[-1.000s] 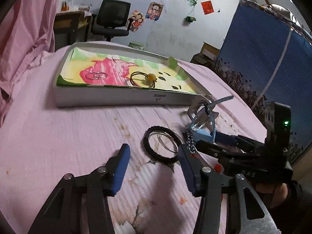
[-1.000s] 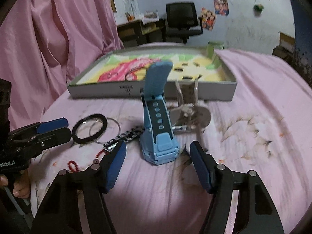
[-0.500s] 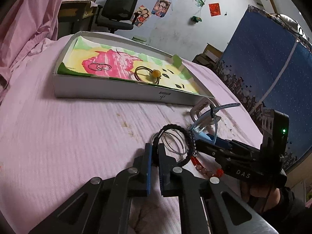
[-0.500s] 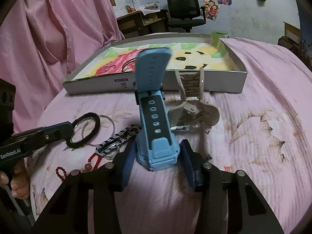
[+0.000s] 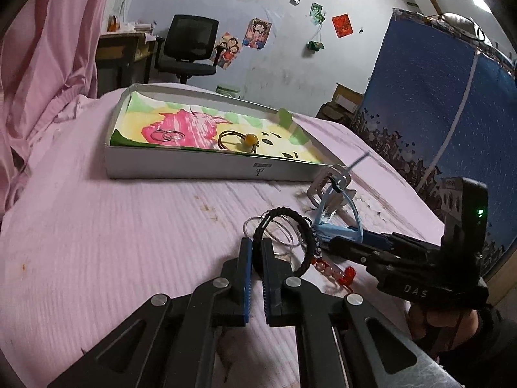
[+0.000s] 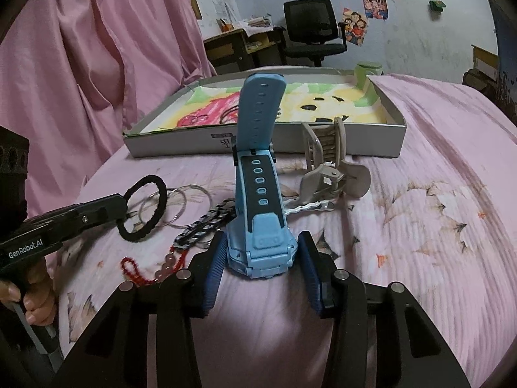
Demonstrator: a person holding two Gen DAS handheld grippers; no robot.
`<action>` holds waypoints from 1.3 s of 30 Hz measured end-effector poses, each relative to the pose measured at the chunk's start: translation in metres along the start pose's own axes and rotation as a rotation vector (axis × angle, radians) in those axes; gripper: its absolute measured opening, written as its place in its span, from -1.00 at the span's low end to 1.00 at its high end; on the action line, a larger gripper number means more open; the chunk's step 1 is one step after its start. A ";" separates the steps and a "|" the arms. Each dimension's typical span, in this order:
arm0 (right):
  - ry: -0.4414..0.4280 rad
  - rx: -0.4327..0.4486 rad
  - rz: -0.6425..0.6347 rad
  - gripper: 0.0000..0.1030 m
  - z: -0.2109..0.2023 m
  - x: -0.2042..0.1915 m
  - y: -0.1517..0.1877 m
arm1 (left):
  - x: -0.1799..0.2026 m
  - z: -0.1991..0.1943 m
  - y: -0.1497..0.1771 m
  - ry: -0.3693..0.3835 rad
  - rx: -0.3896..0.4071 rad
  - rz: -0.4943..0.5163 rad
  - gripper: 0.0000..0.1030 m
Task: Organize jewelry
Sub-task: 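Lift and carry the smartwatch and bracelet over the tray with both tools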
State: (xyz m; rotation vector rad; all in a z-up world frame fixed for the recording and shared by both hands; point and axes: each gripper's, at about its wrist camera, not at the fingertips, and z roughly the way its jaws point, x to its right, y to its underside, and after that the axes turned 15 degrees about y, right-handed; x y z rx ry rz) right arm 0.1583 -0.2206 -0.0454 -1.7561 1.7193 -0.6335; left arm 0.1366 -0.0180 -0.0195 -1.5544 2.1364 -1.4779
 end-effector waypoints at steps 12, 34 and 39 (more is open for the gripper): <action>-0.032 -0.011 -0.033 -0.22 -0.003 -0.008 0.004 | 0.005 0.002 0.006 -0.010 -0.010 0.010 -0.89; 0.002 0.165 -0.040 -0.23 -0.034 -0.009 0.001 | 0.016 -0.019 -0.009 -0.071 0.132 0.062 -0.89; 0.023 0.253 -0.026 -0.23 -0.052 -0.011 -0.008 | 0.020 -0.027 -0.023 -0.121 0.212 0.091 -0.89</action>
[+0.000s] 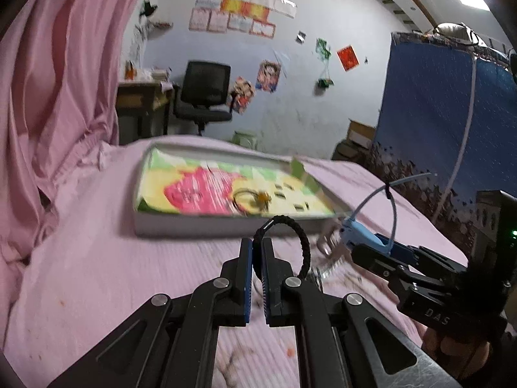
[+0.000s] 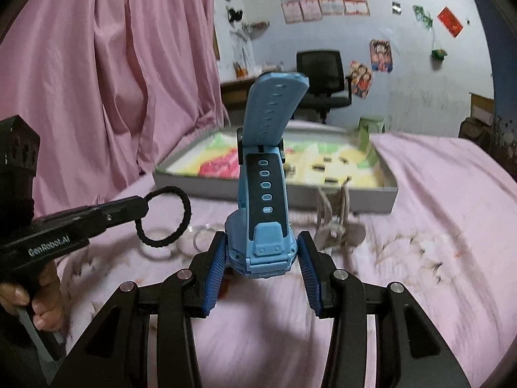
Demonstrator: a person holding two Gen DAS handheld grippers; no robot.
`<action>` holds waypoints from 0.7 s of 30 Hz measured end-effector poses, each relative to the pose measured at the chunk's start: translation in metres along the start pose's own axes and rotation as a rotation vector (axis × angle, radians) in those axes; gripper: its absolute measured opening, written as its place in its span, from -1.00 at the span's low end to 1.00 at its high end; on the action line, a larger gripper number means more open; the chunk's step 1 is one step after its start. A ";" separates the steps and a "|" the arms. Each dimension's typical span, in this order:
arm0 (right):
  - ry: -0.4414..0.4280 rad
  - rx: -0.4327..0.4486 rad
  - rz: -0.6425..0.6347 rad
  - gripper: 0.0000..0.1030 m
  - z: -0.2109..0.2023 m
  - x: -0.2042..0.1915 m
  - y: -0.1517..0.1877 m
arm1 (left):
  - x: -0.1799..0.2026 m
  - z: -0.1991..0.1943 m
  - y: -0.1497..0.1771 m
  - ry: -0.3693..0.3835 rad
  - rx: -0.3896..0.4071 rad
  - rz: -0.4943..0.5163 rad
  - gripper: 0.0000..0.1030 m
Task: Organize jewelry
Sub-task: 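Lift and carry the smartwatch and bracelet over the tray with both tools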
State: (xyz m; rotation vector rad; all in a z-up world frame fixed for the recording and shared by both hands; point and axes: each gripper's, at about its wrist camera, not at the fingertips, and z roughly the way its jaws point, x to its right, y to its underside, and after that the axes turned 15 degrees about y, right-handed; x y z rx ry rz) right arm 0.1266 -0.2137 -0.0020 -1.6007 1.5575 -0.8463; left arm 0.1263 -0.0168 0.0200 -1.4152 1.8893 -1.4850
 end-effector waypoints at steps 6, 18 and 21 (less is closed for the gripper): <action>0.011 0.071 0.052 -0.23 -0.001 -0.005 -0.024 | -0.004 0.002 -0.020 -0.077 0.082 0.037 -0.89; 0.034 0.134 0.073 -0.23 0.035 -0.015 -0.076 | -0.030 0.039 -0.059 -0.189 0.164 0.085 -0.89; 0.044 0.152 0.068 -0.23 0.050 -0.019 -0.088 | -0.037 0.052 -0.068 -0.226 0.184 0.095 -0.89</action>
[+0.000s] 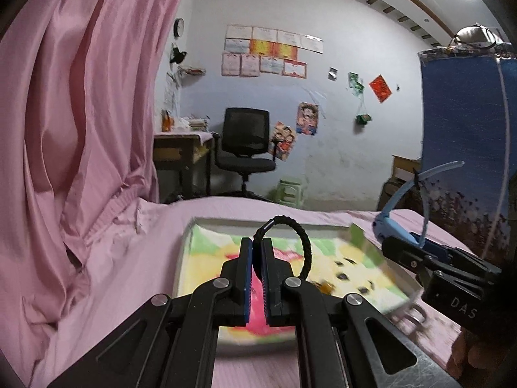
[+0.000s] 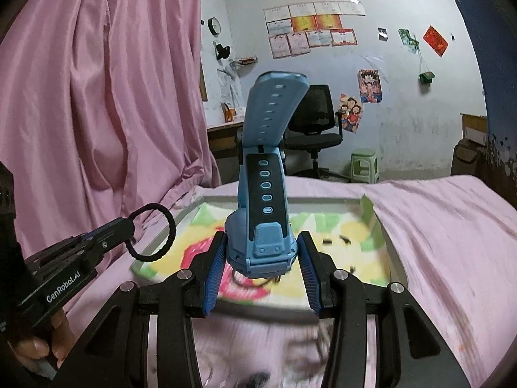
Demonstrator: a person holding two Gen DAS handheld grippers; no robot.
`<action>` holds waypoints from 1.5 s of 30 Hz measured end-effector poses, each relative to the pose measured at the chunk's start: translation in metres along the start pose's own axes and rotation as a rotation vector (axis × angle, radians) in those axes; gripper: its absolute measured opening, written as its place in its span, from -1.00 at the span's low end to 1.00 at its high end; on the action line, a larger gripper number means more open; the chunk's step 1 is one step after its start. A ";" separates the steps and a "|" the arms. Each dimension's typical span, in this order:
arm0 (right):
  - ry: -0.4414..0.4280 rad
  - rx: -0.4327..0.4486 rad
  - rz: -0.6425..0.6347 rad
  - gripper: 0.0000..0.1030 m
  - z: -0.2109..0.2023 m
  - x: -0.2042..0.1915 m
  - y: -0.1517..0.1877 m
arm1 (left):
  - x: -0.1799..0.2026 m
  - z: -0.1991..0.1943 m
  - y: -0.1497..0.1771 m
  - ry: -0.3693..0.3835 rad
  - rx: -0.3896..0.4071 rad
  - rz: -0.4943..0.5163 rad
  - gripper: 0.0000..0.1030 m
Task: Organize jewelry
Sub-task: 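Lift and carry the smartwatch and bracelet over the tray with both tools, then lower both items into the tray and open both tools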
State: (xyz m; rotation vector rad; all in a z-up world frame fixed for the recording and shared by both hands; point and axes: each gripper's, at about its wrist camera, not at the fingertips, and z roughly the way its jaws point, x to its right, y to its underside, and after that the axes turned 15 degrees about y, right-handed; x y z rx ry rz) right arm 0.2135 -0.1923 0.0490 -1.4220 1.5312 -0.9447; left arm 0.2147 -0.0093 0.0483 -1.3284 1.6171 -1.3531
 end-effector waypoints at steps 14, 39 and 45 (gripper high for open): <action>0.045 -0.019 -0.005 -0.23 0.069 -0.021 -0.008 | -0.024 0.058 -0.008 -0.056 -0.095 -0.059 -0.89; 0.064 -0.327 -0.072 -0.23 0.120 -0.026 0.014 | -0.066 0.099 0.023 0.026 -0.428 -0.313 -0.88; 0.044 -0.277 -0.041 -0.06 0.104 -0.017 0.011 | -0.063 0.079 0.021 0.063 -0.374 -0.309 -0.60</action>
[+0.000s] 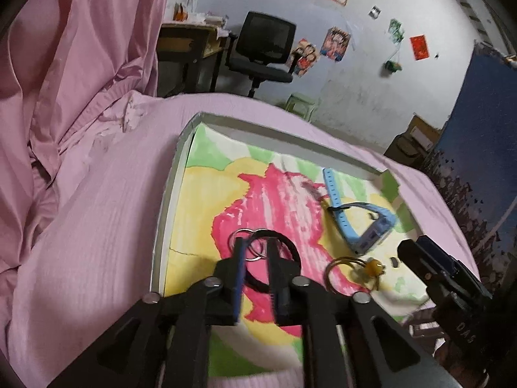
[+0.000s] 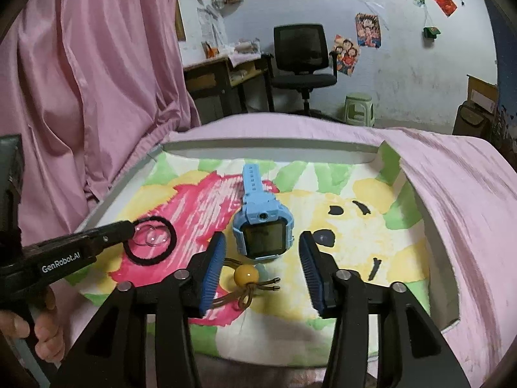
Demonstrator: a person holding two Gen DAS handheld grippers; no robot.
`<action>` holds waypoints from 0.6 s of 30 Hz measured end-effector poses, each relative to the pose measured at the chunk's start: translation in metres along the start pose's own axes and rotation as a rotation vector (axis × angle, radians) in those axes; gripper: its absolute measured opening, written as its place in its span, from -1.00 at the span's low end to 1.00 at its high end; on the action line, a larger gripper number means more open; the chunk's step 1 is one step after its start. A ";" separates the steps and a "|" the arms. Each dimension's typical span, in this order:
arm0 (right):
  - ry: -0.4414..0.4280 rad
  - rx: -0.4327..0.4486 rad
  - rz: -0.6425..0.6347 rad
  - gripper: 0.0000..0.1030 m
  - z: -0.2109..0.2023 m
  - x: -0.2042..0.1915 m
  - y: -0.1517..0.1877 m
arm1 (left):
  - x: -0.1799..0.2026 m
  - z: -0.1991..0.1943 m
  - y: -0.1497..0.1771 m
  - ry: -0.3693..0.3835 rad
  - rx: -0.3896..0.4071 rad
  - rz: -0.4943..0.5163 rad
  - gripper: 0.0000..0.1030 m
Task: Organize jewelry
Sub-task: 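Lower both items into the tray and open both tools, then withdraw both tools from the tray toward the remaining jewelry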
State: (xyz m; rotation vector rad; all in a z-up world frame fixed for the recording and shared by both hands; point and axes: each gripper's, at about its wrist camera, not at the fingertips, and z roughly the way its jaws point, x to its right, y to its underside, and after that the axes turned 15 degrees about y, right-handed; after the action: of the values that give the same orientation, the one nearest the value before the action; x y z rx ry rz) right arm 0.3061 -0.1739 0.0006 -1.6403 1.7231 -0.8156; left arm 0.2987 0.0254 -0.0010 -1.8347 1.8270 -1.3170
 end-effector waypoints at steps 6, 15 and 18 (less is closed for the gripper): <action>-0.018 0.108 0.056 0.21 -0.034 0.014 0.005 | 0.012 -0.033 0.012 0.037 0.119 0.028 0.08; -0.005 0.250 0.101 0.74 -0.088 0.035 0.020 | 0.037 -0.078 0.042 0.037 0.244 0.135 0.62; 0.002 0.301 0.100 0.88 -0.107 0.042 0.029 | 0.044 -0.091 0.053 0.038 0.276 0.167 0.80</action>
State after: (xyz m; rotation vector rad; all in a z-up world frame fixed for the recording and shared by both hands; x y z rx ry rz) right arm 0.2025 -0.2122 0.0434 -1.3431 1.5815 -0.9747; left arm 0.1901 0.0133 0.0314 -1.4932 1.6768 -1.4649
